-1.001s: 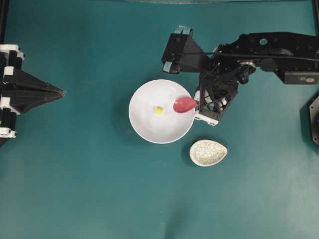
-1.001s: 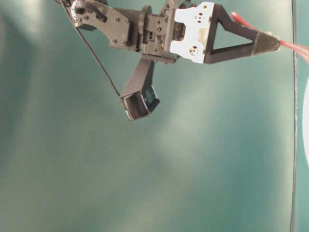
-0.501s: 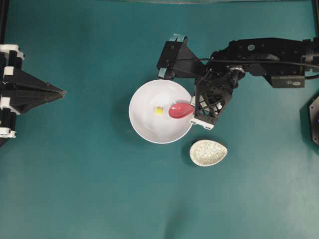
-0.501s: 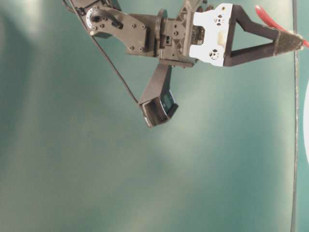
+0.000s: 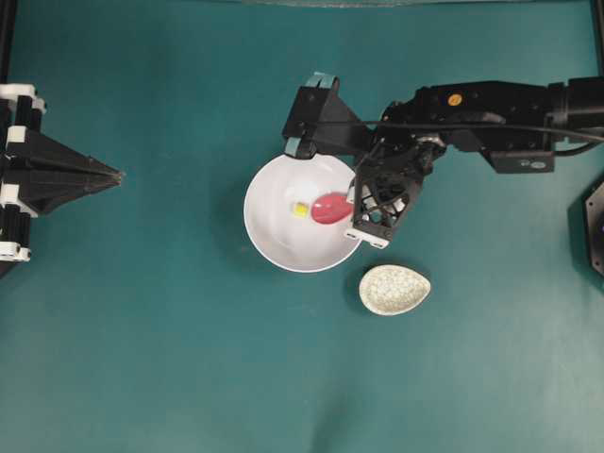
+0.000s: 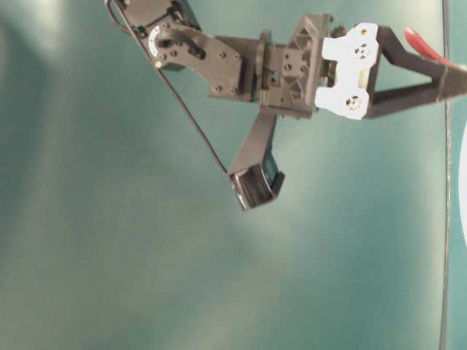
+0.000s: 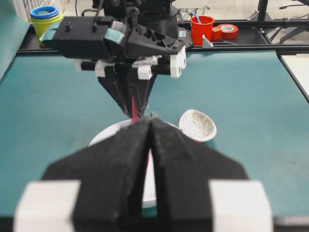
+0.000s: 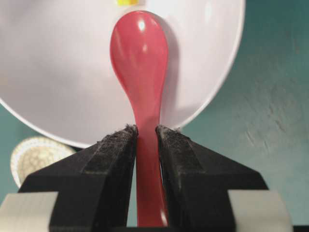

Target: Scoop the yellow hexagonal prism block from the bowl with a spoon using the right arm.

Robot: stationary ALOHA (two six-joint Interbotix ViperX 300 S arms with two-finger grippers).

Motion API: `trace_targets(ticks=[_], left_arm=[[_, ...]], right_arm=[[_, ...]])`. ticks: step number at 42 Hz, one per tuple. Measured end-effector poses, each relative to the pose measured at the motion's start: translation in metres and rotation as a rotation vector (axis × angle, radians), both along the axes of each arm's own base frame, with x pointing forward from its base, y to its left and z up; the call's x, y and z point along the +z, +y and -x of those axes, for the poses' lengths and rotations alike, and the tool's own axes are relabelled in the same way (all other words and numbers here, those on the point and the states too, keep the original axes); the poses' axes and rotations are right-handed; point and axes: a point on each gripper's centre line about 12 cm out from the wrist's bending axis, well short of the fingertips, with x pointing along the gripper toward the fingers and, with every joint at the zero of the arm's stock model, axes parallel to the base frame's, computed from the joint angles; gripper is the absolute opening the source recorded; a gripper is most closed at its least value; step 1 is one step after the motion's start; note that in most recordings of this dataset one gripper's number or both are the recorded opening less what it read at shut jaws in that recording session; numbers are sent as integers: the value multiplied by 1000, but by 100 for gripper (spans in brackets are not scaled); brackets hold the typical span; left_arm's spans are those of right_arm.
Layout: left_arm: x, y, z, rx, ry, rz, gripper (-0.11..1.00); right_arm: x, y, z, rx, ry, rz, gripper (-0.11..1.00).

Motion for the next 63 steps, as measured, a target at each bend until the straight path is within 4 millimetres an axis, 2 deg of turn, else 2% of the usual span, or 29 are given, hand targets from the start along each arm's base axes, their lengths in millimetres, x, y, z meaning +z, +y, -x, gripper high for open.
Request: trace_targets(ticks=[19,37,42,56,63], left_arm=[[0,0,0,0,2,0,0],[0,0,0,-2,2,0,0],[0,0,0,0,0,-1,0],[0,0,0,0,0,0,0],[0,0,0,0,0,0,0]], right_arm=[[7,-2,-25,-10,-156,28,23],[16,-1,-34,-29,-222,11,23],[25,-1,-33,-32,-245,14,23],[70,1,-22,-29,-349,24,23],[80,1,-16,-32,-373,26,23]])
